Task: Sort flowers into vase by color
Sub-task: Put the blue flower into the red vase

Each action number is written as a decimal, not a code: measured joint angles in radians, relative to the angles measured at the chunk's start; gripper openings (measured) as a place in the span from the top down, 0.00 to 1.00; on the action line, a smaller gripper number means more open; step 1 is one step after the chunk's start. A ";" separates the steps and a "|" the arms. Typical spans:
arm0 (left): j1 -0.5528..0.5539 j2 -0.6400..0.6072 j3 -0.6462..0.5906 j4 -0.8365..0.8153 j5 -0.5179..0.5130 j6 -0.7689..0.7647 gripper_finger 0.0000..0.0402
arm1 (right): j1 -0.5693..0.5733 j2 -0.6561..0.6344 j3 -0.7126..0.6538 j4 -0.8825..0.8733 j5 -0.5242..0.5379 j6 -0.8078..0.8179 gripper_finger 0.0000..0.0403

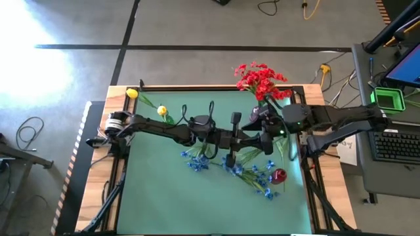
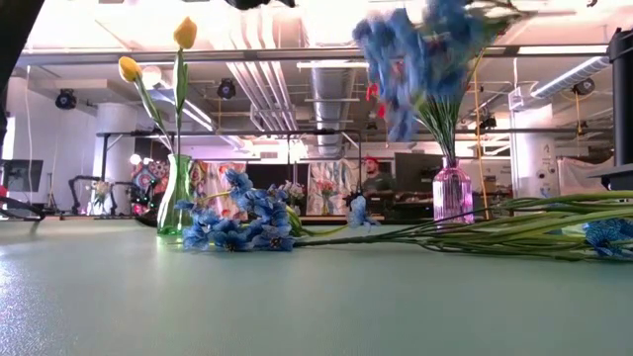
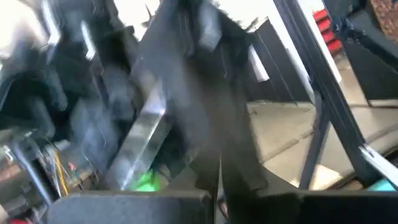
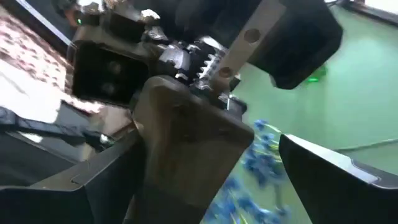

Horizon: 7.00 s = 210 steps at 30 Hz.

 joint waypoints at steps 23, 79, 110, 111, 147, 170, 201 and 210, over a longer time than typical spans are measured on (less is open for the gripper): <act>0.017 -0.035 -0.005 -0.317 0.192 -0.093 0.78 | -0.002 0.002 0.005 0.016 0.048 -0.026 0.10; 0.021 0.125 -0.049 0.140 0.054 -0.325 0.40 | -0.002 0.008 0.062 0.068 0.257 -0.166 0.10; 0.154 0.084 -0.060 0.236 0.017 -0.466 1.00 | 0.021 0.009 0.043 0.128 0.252 -0.146 0.10; 0.155 0.084 -0.060 0.237 0.027 -0.467 1.00 | 0.025 0.009 0.044 0.144 0.251 -0.146 0.10; 0.041 0.088 -0.012 -0.024 0.116 -0.438 1.00 | 0.031 0.077 0.127 0.307 0.445 -0.240 0.10; 0.050 -0.023 -0.012 -0.342 0.106 -0.453 0.64 | 0.033 0.077 0.286 -0.157 0.402 -0.210 0.10; 0.028 -0.211 -0.014 -0.872 -0.026 -0.407 0.29 | 0.034 0.173 0.286 -0.368 0.807 -0.049 0.10; -0.060 -0.250 -0.014 -0.886 -0.331 -0.337 0.29 | 0.033 0.261 0.286 -0.374 1.030 0.043 0.10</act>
